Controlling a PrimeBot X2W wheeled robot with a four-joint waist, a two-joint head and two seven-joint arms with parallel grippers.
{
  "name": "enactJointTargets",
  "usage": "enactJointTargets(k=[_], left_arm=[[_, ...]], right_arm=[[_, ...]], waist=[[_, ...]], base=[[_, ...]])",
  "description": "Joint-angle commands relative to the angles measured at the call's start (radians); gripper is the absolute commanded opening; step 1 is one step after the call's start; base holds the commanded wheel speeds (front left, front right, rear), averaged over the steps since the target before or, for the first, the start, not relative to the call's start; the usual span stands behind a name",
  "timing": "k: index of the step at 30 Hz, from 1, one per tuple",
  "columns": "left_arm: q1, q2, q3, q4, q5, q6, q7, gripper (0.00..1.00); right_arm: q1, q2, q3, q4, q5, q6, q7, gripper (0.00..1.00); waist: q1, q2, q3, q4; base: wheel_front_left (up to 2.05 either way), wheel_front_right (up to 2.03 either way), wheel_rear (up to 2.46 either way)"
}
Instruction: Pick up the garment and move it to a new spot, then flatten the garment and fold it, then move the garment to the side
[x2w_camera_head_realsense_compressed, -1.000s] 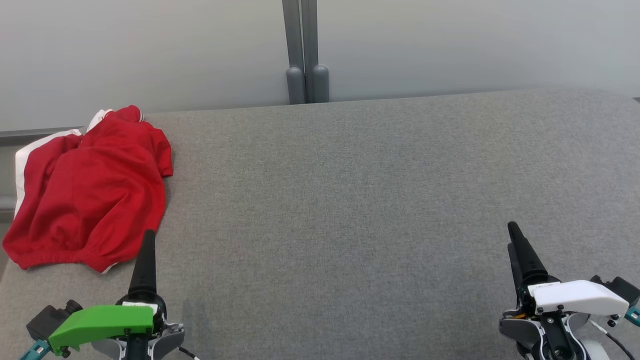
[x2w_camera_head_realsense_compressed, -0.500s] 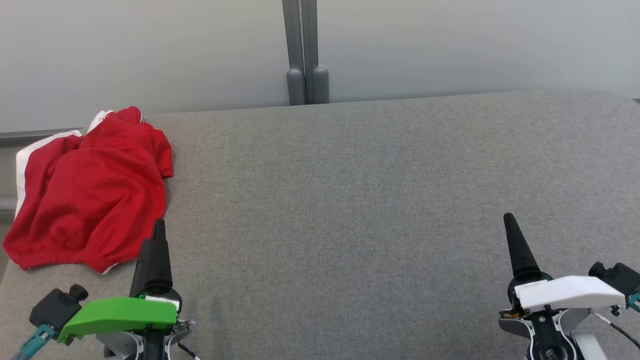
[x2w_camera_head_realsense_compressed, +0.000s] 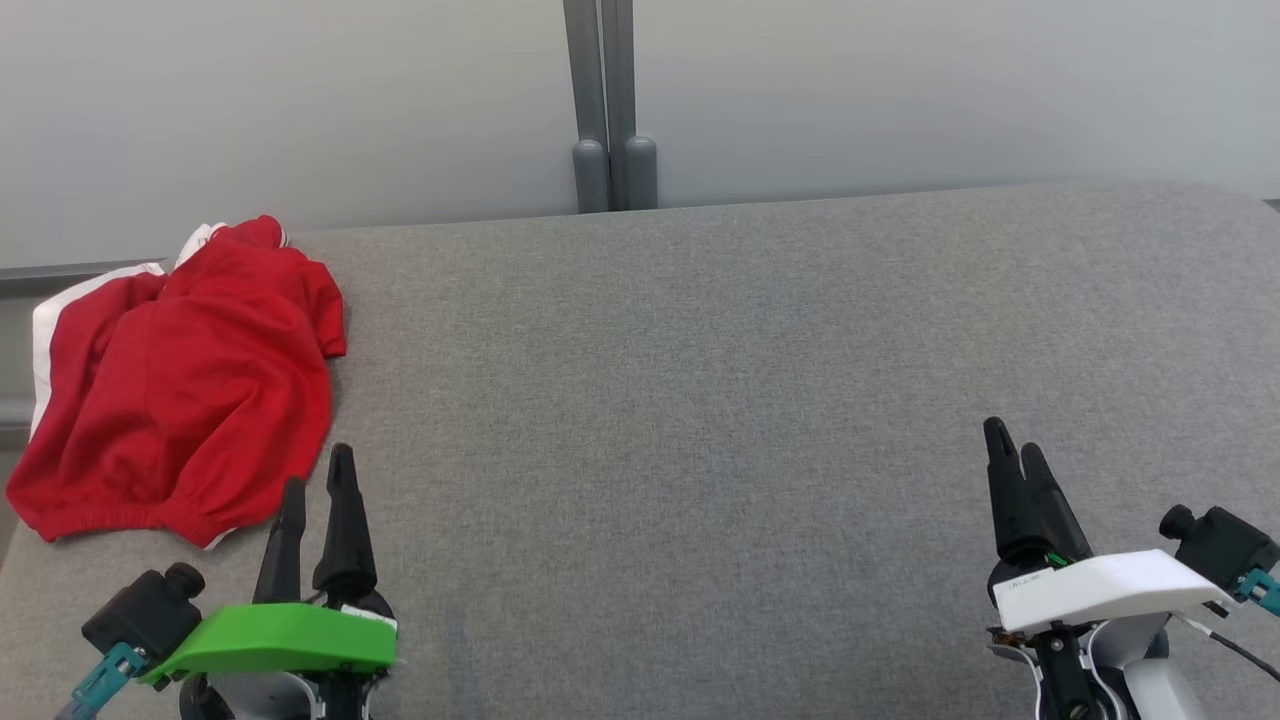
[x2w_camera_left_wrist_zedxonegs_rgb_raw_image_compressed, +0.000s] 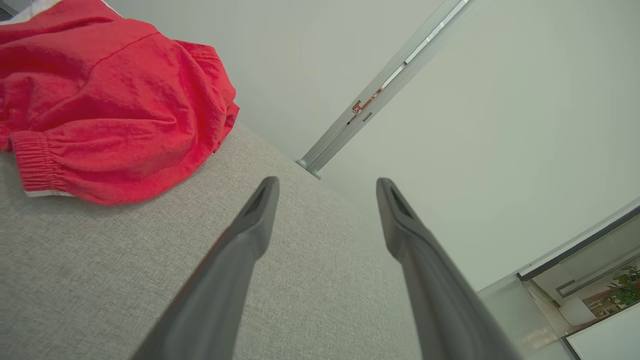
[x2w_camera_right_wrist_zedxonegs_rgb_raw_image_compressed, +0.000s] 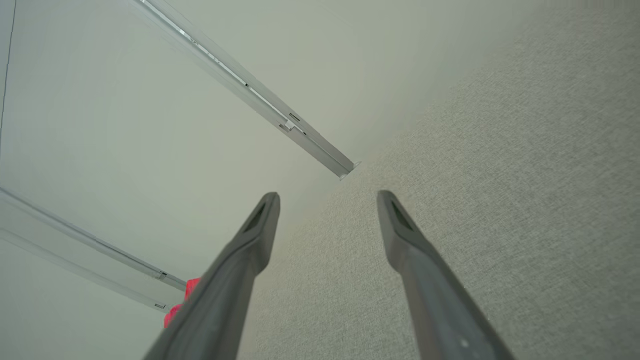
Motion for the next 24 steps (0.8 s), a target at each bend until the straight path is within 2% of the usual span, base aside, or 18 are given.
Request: enactJointTargets(k=[1, 12, 24], left_arm=[[0.004, 0.007, -0.004, -0.012, 0.043, 0.004, -0.010, 1.00], [0.019, 0.009, -0.016, -0.005, 0.216, 0.019, -0.040, 1.00], [0.040, 0.010, -0.023, 0.001, 0.331, 0.029, -0.068, 1.00]], right_arm=[[-0.001, -0.006, 0.007, -0.020, -0.042, 0.001, -0.010, 1.00], [0.011, -0.007, 0.025, -0.016, -0.197, 0.001, -0.041, 1.00], [0.009, -0.008, 0.045, 0.001, -0.348, 0.001, -0.069, 1.00]], waist=[[0.0000, -0.0001, 0.000, 0.000], [0.0000, -0.0001, -0.002, -0.001], [0.0000, -0.0001, -0.003, -0.002]], base=[[0.00, 0.00, 0.00], [0.00, 0.00, 0.00], [0.00, 0.00, 0.00]])
